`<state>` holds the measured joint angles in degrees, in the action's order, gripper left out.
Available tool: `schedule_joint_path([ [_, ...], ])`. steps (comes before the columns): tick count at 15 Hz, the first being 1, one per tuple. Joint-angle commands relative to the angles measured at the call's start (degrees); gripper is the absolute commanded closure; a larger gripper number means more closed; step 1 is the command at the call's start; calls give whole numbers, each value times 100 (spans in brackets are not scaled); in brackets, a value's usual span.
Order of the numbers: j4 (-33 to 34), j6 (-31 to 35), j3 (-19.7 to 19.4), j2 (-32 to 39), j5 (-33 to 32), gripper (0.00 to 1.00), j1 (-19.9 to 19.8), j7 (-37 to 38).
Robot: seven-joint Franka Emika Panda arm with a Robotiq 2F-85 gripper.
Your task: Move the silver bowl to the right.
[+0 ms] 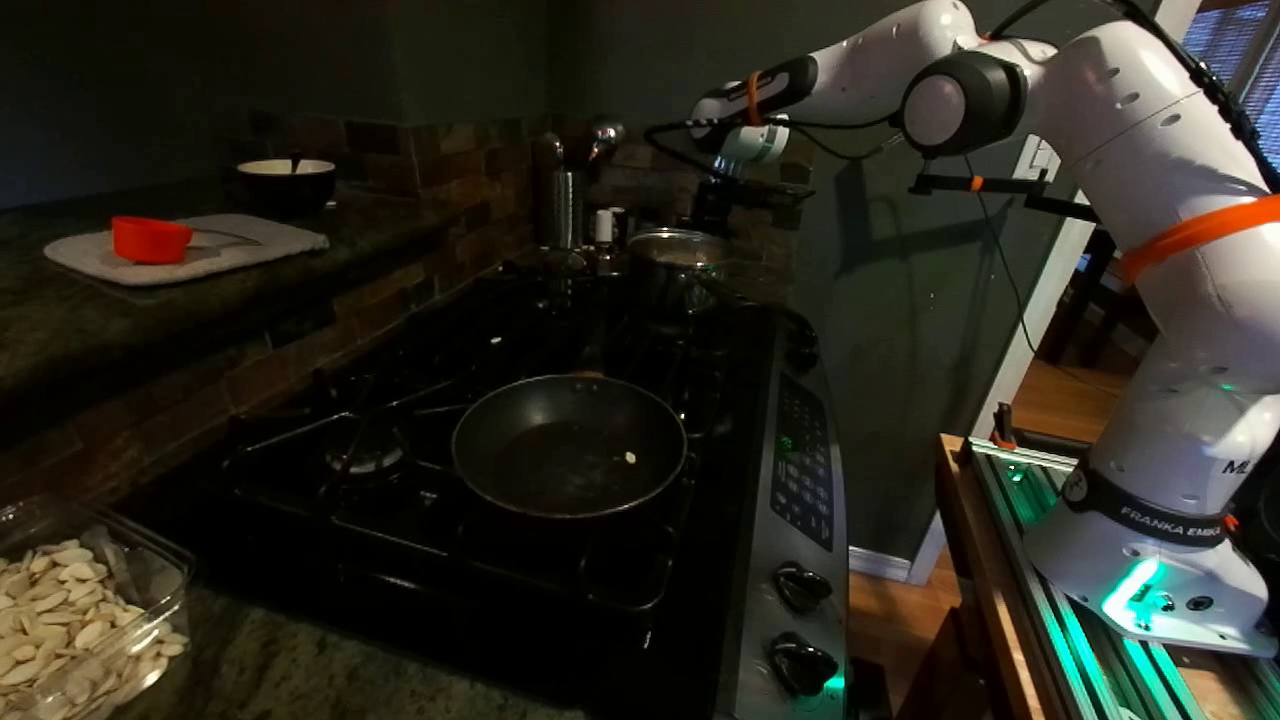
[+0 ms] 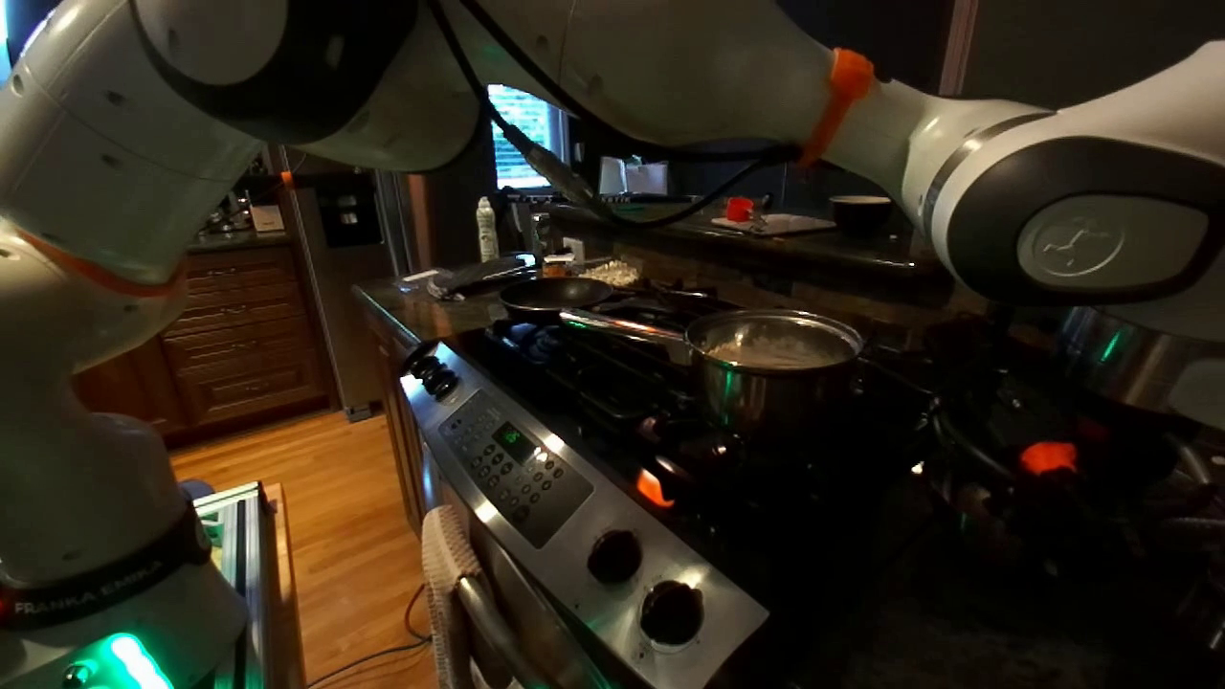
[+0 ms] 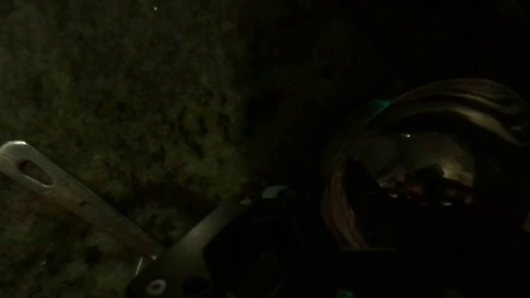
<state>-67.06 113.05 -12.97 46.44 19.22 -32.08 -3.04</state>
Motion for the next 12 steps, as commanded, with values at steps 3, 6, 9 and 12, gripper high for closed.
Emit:
schedule_joint_path([
  [3, -744, 519, -180, -775, -115, 20, 163, 21],
  [6, -1282, 423, -268, -1440, -328, 1, 199, -373],
  [9, -2065, 427, -199, -2229, -546, 0, 167, -1492],
  [12, -2856, 523, -208, -2902, -805, 0, 201, -2417],
])
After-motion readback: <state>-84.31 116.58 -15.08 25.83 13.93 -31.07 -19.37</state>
